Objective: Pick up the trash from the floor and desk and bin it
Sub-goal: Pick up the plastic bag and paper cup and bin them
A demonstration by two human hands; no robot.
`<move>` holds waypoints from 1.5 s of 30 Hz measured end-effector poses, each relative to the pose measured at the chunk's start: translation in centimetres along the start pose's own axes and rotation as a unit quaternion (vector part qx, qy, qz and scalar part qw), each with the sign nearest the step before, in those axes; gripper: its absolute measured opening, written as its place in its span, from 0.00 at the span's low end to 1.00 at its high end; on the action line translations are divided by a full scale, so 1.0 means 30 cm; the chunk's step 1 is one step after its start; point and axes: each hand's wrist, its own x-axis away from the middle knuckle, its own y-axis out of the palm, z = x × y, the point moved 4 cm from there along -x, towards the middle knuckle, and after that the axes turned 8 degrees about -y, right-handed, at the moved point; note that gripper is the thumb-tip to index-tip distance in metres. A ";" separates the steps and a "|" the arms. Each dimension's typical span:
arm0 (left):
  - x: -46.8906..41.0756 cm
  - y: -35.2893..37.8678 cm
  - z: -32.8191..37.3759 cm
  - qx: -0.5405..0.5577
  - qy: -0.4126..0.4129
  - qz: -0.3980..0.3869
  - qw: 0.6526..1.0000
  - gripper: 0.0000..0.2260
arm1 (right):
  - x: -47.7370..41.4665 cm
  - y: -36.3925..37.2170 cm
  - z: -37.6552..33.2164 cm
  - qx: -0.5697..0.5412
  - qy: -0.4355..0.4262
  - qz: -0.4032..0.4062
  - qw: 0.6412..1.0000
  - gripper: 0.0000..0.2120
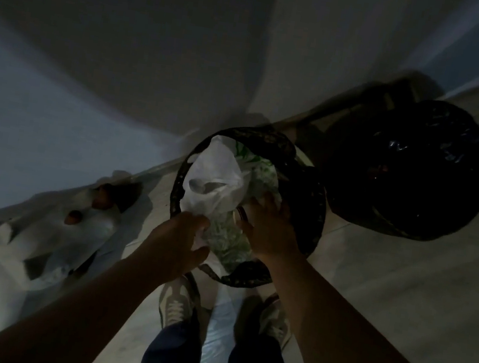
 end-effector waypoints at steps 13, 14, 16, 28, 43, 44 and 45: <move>0.215 -0.258 0.185 -0.054 -0.003 -0.004 0.999 0.20 | 0.446 -0.395 -0.046 -0.057 -0.022 0.030 0.998 0.20; 0.259 -0.293 0.204 -0.058 0.001 -0.004 0.998 0.19 | 0.492 -0.436 -0.062 -0.049 -0.025 0.032 0.998 0.19; 0.358 -0.365 0.243 -0.053 0.001 -0.003 0.999 0.19 | 0.595 -0.523 -0.106 -0.036 -0.037 0.030 0.998 0.18; 1.008 -0.818 0.544 0.021 -0.064 0.109 0.992 0.13 | 1.177 -1.177 -0.387 0.004 -0.155 0.137 0.978 0.16; 2.147 -1.286 0.473 0.092 -0.186 0.425 0.881 0.16 | 1.825 -1.715 -1.272 0.116 -0.524 0.189 0.822 0.18; 2.242 -1.305 0.450 0.088 -0.197 0.448 0.868 0.16 | 1.885 -1.721 -1.355 0.117 -0.548 0.192 0.805 0.18; 2.339 -1.317 0.426 0.084 -0.207 0.470 0.854 0.16 | 1.950 -1.719 -1.435 0.117 -0.572 0.193 0.789 0.17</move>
